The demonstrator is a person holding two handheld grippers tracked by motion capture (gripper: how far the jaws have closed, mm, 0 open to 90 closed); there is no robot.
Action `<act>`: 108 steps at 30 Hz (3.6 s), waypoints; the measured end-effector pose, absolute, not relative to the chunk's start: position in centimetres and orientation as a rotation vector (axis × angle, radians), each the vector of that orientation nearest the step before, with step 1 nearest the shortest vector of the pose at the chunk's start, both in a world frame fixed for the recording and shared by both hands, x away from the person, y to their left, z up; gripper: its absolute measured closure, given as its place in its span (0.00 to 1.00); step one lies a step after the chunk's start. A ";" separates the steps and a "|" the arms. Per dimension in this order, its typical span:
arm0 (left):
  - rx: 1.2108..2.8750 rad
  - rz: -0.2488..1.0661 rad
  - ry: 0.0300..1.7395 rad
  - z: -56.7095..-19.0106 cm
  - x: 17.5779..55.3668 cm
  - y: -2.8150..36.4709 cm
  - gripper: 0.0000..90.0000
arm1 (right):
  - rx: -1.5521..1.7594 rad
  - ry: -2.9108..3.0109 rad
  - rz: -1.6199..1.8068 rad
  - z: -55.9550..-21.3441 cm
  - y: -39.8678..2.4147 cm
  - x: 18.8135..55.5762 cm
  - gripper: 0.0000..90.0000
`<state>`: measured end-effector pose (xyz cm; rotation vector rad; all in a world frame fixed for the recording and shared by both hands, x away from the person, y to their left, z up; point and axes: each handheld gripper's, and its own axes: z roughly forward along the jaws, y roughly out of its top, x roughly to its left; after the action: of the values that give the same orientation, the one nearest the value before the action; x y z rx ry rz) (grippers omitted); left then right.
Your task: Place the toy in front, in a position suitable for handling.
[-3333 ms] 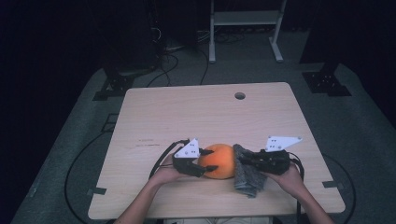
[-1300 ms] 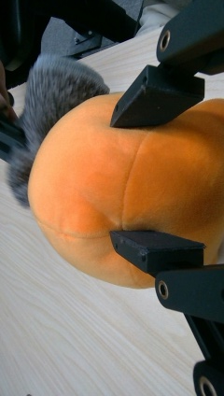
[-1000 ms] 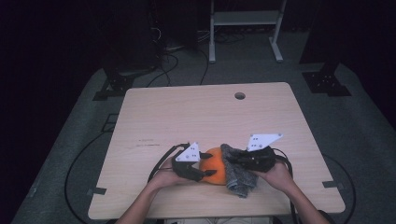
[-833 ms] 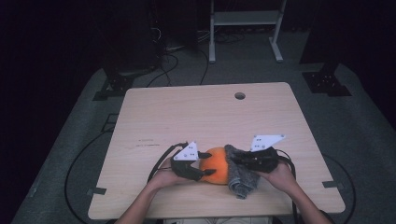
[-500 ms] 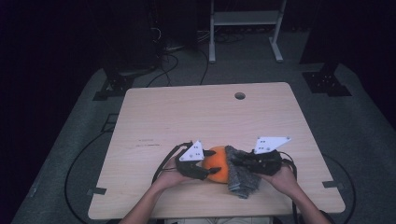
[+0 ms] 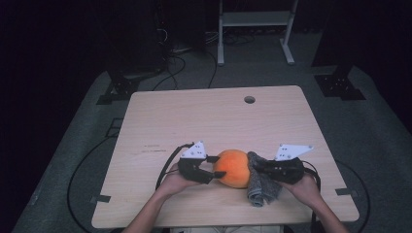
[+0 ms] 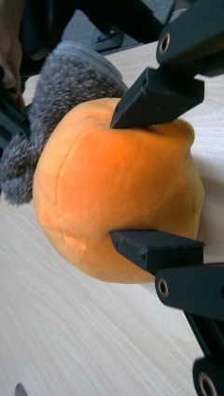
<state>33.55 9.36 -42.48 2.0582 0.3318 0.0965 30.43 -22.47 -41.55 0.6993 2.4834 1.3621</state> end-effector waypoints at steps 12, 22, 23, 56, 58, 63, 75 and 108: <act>2.060 0.142 0.308 -42.2 33.3 8.5 0.53 | 0.519 2.486 1.413 -40.0 -18.0 29.1 0.91; 2.043 0.149 0.268 -41.7 33.0 7.7 0.53 | 0.513 2.499 1.427 -39.2 -19.6 28.2 0.91; 2.047 0.157 0.255 -41.6 32.8 7.5 0.53 | 0.489 2.495 1.435 -38.9 -19.0 28.2 0.91; 2.100 0.220 0.157 -41.8 31.6 7.1 0.47 | 0.432 2.539 1.430 -37.5 -17.8 29.1 0.91; 2.110 0.243 0.140 -41.7 31.5 7.1 0.49 | 0.438 2.555 1.404 -37.8 -17.7 29.4 0.91; 2.112 0.227 0.134 -41.8 31.6 7.1 0.49 | 0.509 2.561 1.383 -39.1 -19.7 29.5 0.91; 2.124 0.241 0.078 -41.7 31.0 6.7 0.45 | 0.516 2.560 1.405 -38.8 -20.3 29.6 0.91; 2.129 0.166 0.183 -42.3 31.9 7.6 0.26 | 0.439 2.586 1.415 -40.7 -17.2 28.7 0.91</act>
<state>31.91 7.60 -42.30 2.1287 0.1835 0.1661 28.75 -17.24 -40.71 0.4386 2.5864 1.4154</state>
